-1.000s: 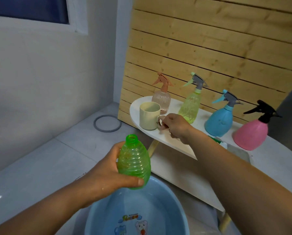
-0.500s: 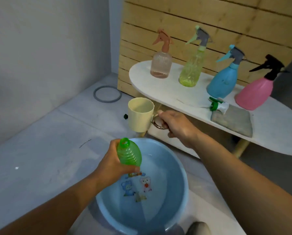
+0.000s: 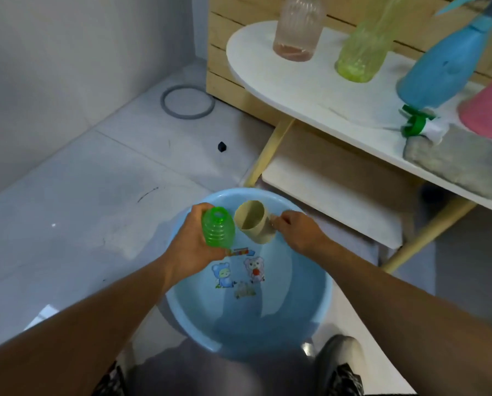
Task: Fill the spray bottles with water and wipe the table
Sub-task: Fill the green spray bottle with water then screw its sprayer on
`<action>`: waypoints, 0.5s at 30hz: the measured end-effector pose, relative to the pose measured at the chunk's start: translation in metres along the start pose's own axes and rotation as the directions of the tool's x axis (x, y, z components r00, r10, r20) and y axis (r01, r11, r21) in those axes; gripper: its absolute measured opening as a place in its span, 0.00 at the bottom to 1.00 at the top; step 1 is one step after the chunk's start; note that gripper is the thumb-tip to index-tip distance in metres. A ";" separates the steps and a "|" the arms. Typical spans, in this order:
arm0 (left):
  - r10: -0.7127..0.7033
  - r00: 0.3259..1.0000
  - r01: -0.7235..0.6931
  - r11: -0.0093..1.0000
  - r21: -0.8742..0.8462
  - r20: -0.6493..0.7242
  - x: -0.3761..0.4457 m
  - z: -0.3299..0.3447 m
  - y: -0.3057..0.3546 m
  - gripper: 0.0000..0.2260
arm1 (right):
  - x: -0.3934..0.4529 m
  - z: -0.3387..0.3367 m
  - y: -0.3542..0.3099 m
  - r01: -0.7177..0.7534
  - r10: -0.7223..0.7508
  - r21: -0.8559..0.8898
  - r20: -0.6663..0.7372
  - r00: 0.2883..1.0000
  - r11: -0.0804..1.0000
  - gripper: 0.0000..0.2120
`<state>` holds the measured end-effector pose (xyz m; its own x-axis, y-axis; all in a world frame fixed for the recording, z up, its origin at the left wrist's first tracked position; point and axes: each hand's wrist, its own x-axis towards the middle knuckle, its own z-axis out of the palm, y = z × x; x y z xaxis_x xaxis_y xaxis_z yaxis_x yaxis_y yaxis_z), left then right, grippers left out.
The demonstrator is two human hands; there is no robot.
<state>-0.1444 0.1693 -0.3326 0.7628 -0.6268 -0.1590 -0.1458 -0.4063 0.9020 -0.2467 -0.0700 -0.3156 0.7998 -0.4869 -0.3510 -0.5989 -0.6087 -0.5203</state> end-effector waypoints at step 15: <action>-0.029 1.000 0.028 0.995 0.094 0.001 0.001 0.006 -0.034 0.38 | 0.007 0.071 0.041 0.155 -0.184 -0.721 0.039 0.982 0.676 0.14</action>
<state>-0.1425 0.1787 -0.3653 0.7660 -0.6156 -0.1851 -0.1829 -0.4848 0.8553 -0.2626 -0.0537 -0.3942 0.8971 -0.3423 -0.2794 -0.3095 -0.9381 0.1555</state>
